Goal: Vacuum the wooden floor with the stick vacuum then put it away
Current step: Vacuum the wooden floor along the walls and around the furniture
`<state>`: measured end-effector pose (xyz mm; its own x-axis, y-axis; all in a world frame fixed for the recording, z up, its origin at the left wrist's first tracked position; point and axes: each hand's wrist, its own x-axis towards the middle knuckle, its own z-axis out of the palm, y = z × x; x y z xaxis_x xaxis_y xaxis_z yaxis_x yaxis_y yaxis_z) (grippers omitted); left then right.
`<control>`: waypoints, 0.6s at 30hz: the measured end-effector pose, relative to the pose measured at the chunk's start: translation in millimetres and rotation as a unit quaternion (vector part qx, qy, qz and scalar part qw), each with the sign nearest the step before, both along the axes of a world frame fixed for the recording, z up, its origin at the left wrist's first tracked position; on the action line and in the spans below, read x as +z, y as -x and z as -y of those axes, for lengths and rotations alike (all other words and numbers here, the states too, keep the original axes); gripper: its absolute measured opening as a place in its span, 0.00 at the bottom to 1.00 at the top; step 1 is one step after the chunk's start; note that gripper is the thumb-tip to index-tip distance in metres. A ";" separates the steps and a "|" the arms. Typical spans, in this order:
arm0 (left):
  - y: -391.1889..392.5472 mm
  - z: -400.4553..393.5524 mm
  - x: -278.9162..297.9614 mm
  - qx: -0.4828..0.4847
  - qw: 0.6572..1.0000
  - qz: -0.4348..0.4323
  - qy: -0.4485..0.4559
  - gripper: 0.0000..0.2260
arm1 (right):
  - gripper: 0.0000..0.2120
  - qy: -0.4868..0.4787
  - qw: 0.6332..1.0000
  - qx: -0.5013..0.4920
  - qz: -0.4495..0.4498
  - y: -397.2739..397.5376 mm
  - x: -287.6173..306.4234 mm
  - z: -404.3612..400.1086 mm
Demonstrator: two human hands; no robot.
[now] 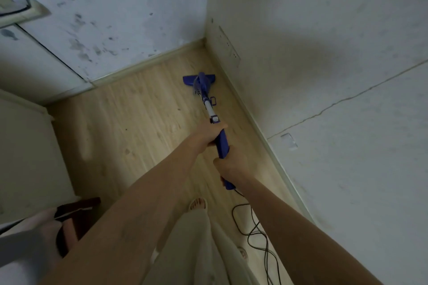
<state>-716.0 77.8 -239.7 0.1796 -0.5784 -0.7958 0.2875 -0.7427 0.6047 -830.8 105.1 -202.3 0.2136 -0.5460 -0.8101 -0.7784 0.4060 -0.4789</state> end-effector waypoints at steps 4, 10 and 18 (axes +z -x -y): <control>7.8 -10.1 11.0 0.010 0.999 -0.035 0.011 0.07 | 0.16 -0.009 1.000 -0.001 0.000 7.4 12.5 -6.9; 57.1 -48.5 30.0 0.036 0.999 -0.020 0.024 0.06 | 0.12 -0.015 1.000 0.022 0.014 57.0 33.7 -41.0; 160.7 -124.4 56.9 0.116 0.993 -0.014 -0.011 0.08 | 0.11 -0.014 0.994 0.108 0.017 150.9 56.6 -106.6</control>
